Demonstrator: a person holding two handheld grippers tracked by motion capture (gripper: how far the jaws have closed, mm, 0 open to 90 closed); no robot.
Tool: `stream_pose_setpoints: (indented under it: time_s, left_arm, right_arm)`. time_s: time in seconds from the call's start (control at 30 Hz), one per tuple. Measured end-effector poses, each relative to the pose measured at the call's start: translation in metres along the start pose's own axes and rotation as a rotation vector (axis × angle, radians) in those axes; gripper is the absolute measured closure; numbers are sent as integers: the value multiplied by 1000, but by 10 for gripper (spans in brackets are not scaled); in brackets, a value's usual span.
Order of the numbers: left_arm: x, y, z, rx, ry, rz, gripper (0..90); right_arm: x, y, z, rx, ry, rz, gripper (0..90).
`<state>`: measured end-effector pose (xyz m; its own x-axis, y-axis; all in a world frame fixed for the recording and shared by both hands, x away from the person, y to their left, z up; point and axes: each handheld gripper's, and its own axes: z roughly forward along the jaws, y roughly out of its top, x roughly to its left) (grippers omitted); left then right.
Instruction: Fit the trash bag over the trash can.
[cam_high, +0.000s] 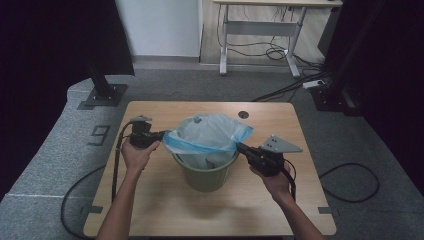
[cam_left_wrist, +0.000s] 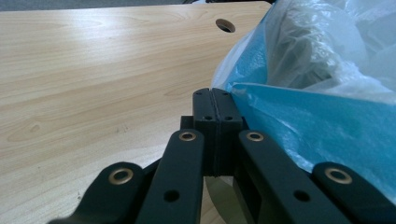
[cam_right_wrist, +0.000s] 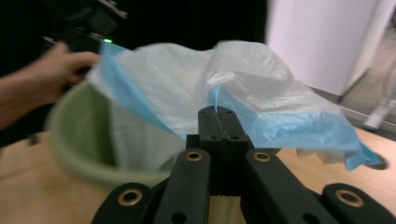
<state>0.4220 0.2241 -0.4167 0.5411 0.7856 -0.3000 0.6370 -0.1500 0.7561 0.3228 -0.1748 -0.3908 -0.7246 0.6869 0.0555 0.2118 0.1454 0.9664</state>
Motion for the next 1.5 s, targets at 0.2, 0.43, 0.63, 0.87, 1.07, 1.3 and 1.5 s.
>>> stream_pose_setpoints:
  time_s: [0.2, 0.43, 0.63, 0.87, 1.07, 1.3, 1.5]
  left_arm:
    - [-2, -4, -6, 2, -4, 11, 900]
    - [-9, -8, -9, 20, -10, 37, 900]
    - [-11, -18, -8, 44, -20, 41, 900]
    - [-12, -26, 6, 89, -15, 45, 900]
    - [-6, -31, 19, 115, -11, 22, 900]
    - [-1, -41, 40, 155, -24, -5, 900]
    - [4, -48, 47, 155, -17, -22, 900]
  right_arm:
    - [17, -29, -29, -11, 113, 23, 893]
    - [39, -58, -36, 9, 201, 13, 892]
    - [52, -81, -21, 48, 240, 1, 893]
    - [50, -105, -1, 129, 231, -1, 892]
    - [38, -122, 12, 194, 170, -27, 893]
    - [14, -140, 28, 264, 118, 11, 892]
    - [2, -148, 32, 310, 64, 1, 892]
